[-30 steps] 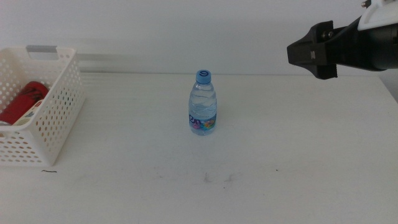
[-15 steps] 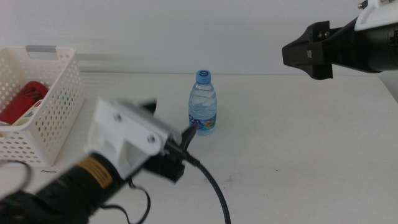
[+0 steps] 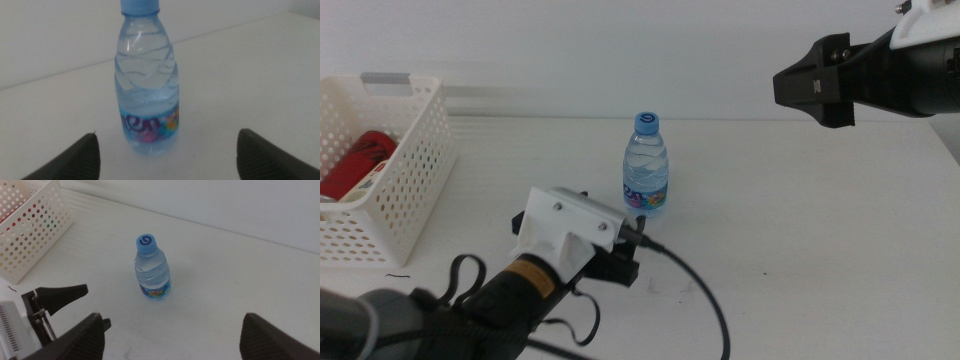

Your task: Use arms to grab the bottles and put them into the dustbin to the left of the table.

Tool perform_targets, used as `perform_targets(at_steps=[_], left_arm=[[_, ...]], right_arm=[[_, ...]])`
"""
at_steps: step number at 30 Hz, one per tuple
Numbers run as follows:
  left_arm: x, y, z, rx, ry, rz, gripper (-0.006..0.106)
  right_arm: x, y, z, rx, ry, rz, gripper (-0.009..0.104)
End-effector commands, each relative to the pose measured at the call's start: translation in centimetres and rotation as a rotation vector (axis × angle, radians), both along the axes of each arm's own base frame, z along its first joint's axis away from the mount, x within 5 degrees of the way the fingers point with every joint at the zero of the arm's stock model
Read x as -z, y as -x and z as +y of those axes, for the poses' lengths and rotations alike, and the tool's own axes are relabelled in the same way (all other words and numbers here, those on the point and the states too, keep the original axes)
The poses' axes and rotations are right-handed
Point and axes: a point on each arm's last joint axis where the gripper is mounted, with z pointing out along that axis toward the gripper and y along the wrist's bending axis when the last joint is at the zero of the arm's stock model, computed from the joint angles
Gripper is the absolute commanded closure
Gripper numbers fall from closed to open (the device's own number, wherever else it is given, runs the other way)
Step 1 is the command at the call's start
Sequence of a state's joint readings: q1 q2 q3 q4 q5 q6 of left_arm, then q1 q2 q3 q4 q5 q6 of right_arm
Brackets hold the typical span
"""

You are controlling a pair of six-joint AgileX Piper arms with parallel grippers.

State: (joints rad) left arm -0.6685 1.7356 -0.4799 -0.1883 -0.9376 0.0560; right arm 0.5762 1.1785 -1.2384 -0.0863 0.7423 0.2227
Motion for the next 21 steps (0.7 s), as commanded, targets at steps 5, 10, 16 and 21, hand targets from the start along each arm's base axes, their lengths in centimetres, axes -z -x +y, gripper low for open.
perform_targets(at_steps=[5, 10, 16, 21], left_arm=[[0.1, -2.7, -1.6, -0.028, 0.028, -0.013, 0.007], [1.7, -5.3, -2.9, -0.053, 0.026, 0.003, 0.007], [3.0, -7.7, -3.2, -0.089, 0.032, 0.013, 0.007], [3.9, -9.4, -3.4, -0.081, 0.034, 0.014, 0.007]], right_arm=[[-0.2, 0.1, -0.1, -0.002, 0.000, -0.016, 0.004], [-0.2, 0.1, -0.1, -0.002, 0.000, -0.016, 0.004], [-0.2, 0.1, -0.1, -0.002, 0.000, -0.016, 0.004], [-0.2, 0.1, -0.1, -0.002, 0.000, -0.016, 0.004]])
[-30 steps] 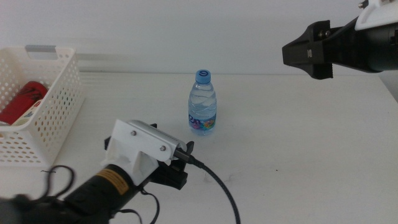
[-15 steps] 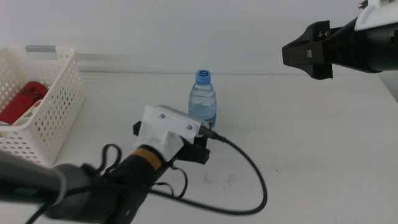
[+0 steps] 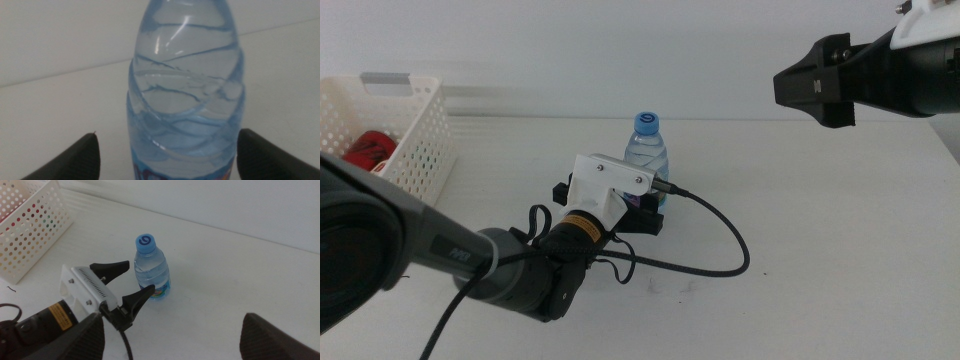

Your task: Use arms to grab the bottles and put them into the dustbin to the left of the table.

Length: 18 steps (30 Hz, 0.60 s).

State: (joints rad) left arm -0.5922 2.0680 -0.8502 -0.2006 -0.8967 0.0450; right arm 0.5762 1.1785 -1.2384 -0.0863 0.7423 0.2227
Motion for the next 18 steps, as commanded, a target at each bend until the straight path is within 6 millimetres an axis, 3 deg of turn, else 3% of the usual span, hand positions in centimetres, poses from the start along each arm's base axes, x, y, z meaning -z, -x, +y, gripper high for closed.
perform_targets(at_steps=[1, 18], left_arm=[[0.3, -0.7, -0.1, 0.007, 0.022, 0.000, 0.007], [2.8, -4.8, -2.0, 0.011, 0.040, -0.031, 0.007]], right_arm=[[-0.2, 0.1, -0.1, -0.002, 0.000, -0.016, 0.004], [-0.2, 0.1, -0.1, -0.002, 0.000, -0.016, 0.004]])
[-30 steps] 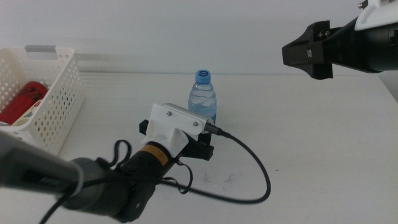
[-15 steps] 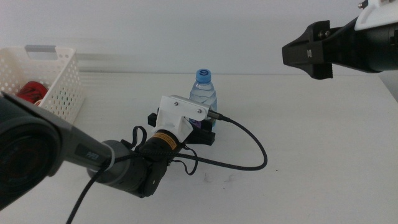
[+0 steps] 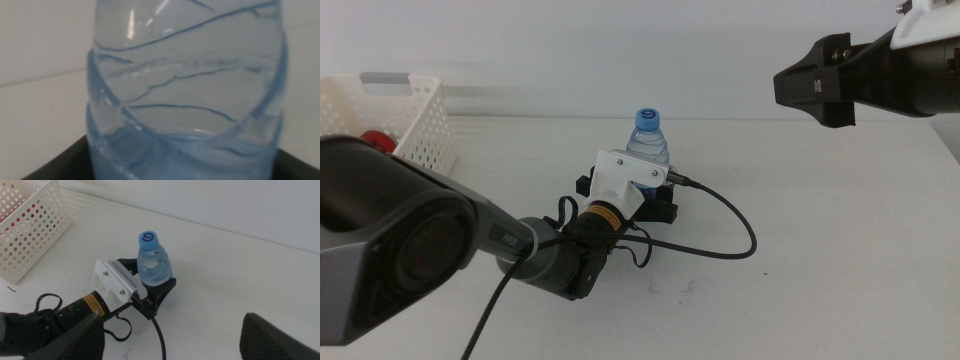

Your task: Use arms to grab the bottles and put them into the dustbin to the left of the table.

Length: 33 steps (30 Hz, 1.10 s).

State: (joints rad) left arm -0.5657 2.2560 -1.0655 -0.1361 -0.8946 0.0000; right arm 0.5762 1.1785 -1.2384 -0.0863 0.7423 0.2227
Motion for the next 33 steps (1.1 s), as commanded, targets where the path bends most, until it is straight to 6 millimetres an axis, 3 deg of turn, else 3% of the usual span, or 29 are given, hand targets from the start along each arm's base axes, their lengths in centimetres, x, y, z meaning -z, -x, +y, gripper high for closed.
perform_targets(at_steps=[1, 4, 6, 9, 12, 13, 20, 24, 29, 33], left_arm=[[0.0, -0.7, 0.0, -0.013, 0.011, -0.015, 0.007], [0.1, -1.2, -0.3, -0.013, 0.017, -0.024, 0.009], [0.2, -1.6, -0.1, -0.019, 0.017, -0.026, 0.019], [0.0, -1.5, 0.4, -0.013, 0.006, -0.025, 0.057], [-1.8, -0.4, 1.2, -0.031, 0.003, 0.016, 0.097], [-2.7, 0.2, 1.5, -0.026, -0.016, 0.044, 0.102], [-9.9, 4.1, 3.9, -0.048, -0.047, 0.408, 0.102], [-14.3, 5.5, 7.0, -0.027, -0.138, 0.537, 0.102], [-18.7, 4.6, 11.0, -0.093, -0.175, 0.619, 0.102], [-22.1, 3.1, 15.9, -0.205, -0.285, 0.692, 0.102]], right_arm=[[-0.2, 0.1, -0.1, -0.002, 0.000, -0.016, 0.004], [-0.2, 0.1, -0.1, -0.002, 0.000, -0.016, 0.004], [-0.2, 0.1, -0.1, -0.002, 0.000, -0.016, 0.004], [-0.2, 0.1, -0.1, -0.002, 0.000, -0.016, 0.004], [-0.2, 0.1, -0.1, -0.002, 0.000, -0.016, 0.004], [-0.2, 0.1, -0.1, -0.002, 0.000, -0.016, 0.004], [-0.2, 0.1, -0.1, -0.002, 0.000, -0.016, 0.004], [-0.2, 0.1, -0.1, -0.002, 0.000, -0.016, 0.004], [-0.2, 0.1, -0.1, -0.002, 0.000, -0.016, 0.004], [-0.2, 0.1, -0.1, -0.002, 0.000, -0.016, 0.004]])
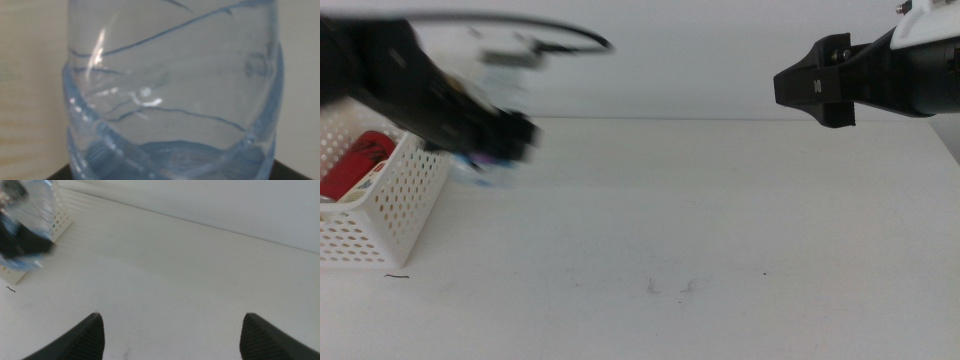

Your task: Use arms to grab the bottles and put them into the dustbin to the left of the table.

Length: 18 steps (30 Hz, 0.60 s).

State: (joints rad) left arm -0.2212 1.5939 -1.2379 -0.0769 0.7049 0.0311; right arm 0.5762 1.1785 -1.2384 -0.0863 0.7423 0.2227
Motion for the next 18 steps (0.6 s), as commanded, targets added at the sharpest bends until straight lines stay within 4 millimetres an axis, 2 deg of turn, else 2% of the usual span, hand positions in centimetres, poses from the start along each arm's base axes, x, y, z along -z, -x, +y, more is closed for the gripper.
perform_targets(at_steps=[1, 5, 7, 11, 13, 18], left_arm=[[-3.1, -0.7, 3.1, -0.045, -0.076, -0.015, 0.102], [-5.9, -2.5, 8.6, -0.129, -0.134, -0.018, 0.102], [-5.9, -3.6, 11.1, -0.166, -0.153, 0.001, 0.102], [-3.4, -5.8, 14.4, -0.232, -0.163, 0.057, 0.102], [-1.4, -6.7, 15.6, -0.240, -0.168, 0.102, 0.102], [2.8, -8.3, 17.2, -0.219, -0.193, 0.171, 0.094]], right_arm=[[-0.2, 0.1, -0.1, -0.002, 0.000, -0.016, 0.004], [-0.2, 0.1, -0.1, -0.002, 0.000, -0.016, 0.004], [-0.2, 0.1, -0.1, -0.002, 0.000, -0.016, 0.004], [-0.2, 0.1, -0.1, -0.002, 0.000, -0.016, 0.004], [-0.2, 0.1, -0.1, -0.001, -0.002, -0.015, 0.004], [-0.2, 0.1, -0.1, -0.001, -0.002, -0.015, 0.004]])
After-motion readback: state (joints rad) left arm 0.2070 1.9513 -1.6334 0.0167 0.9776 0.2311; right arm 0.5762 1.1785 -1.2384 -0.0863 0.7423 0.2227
